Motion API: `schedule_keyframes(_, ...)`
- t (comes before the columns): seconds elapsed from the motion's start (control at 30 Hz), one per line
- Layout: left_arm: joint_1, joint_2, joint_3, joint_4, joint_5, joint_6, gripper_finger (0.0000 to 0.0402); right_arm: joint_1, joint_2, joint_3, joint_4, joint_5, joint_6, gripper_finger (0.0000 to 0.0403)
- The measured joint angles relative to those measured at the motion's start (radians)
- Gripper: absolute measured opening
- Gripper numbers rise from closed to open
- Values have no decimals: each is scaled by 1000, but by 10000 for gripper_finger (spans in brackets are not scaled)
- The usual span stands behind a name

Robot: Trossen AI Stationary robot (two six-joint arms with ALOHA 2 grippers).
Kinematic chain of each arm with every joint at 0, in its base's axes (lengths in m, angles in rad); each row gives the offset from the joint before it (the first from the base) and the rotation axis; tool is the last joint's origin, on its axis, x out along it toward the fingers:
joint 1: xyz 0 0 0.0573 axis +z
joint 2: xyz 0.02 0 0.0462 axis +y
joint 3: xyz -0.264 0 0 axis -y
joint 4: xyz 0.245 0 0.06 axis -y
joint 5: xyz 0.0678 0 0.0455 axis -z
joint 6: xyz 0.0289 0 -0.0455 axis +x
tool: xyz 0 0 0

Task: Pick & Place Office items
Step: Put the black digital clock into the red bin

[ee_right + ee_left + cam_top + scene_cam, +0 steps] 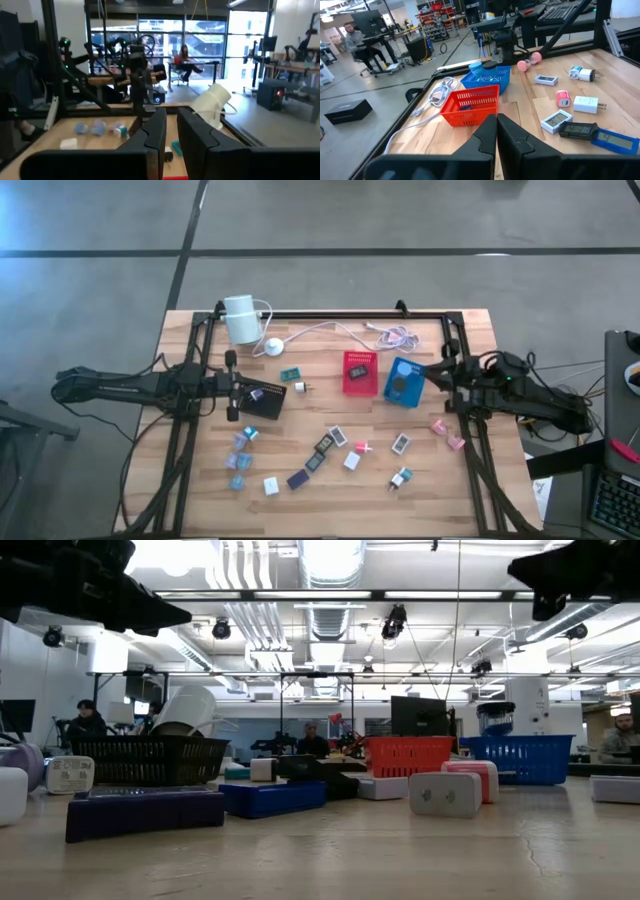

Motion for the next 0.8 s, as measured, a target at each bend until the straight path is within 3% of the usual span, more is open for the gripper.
schedule_keyframes(0.4, 0, 11, 0, 1, -14, -9, 16, 0, -46, -233, 314, -142, 30, 38)
schedule_keyframes(0.8, 0, 12, 0, 8, -24, 27, 16, 0, -19, -241, 275, -145, 43, 38)
